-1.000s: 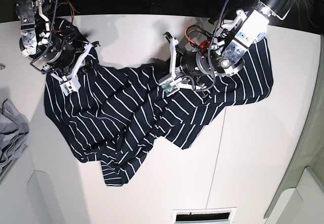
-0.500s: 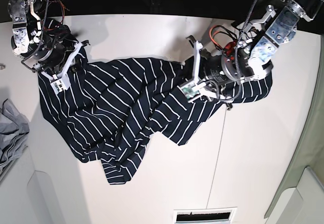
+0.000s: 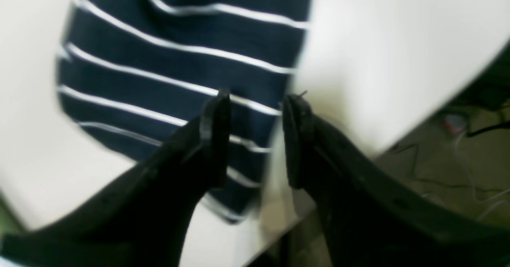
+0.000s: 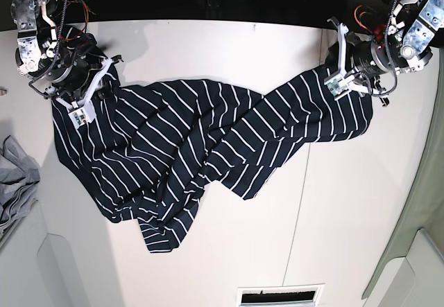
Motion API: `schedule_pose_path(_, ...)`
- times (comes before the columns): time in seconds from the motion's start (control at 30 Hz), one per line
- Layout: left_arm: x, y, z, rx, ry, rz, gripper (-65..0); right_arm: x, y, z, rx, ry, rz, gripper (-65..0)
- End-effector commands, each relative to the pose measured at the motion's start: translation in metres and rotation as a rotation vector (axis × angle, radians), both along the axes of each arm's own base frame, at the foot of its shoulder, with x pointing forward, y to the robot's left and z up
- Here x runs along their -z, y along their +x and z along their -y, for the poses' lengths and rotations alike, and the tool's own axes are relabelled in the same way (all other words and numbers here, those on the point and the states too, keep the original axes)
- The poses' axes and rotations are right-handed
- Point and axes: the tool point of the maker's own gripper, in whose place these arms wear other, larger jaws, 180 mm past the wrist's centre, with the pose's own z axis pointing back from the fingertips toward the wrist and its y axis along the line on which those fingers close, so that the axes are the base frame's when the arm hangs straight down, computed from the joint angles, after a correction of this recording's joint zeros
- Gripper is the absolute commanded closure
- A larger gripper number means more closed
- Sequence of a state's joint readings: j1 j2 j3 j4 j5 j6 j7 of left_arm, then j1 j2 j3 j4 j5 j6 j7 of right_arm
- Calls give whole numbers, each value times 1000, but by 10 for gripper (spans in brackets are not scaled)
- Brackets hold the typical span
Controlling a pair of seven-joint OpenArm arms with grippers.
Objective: Layout the t-shirt on the table in an organized manner, then fold the t-shirt properly
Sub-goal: 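Pull the grasped fabric away from the right gripper with the left gripper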
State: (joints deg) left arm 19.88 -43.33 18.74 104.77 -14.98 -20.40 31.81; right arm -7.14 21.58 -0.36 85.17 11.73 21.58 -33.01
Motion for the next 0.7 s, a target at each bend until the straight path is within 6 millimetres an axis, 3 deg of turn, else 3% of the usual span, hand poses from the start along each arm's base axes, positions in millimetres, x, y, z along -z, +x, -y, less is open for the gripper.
schedule_pose_path(0.0,-5,3,-2,13,4,29,-243,1,-2,8,2,-32,-15,0)
schedule_pose_path(0.13,16,-7,-9,-22,15,-11,-243,1,-2,8,3,-31,-15,0)
schedule_pose_path(0.33,46,1,-24,-90,44,-18,-243,0,-2,6,7,-18,-16,0)
schedule_pose_path(0.53,51,9,-29,-101,63,-10,-240,0,-2,6,7,-17,-16,0)
schedule_pose_path(0.6,51,10,-33,-80,98,3,-193,0,-2,6,7,-17,-16,0)
schedule_pose_path(0.67,52,10,-35,-69,120,8,-60,0,-2,6,7,-17,-16,0)
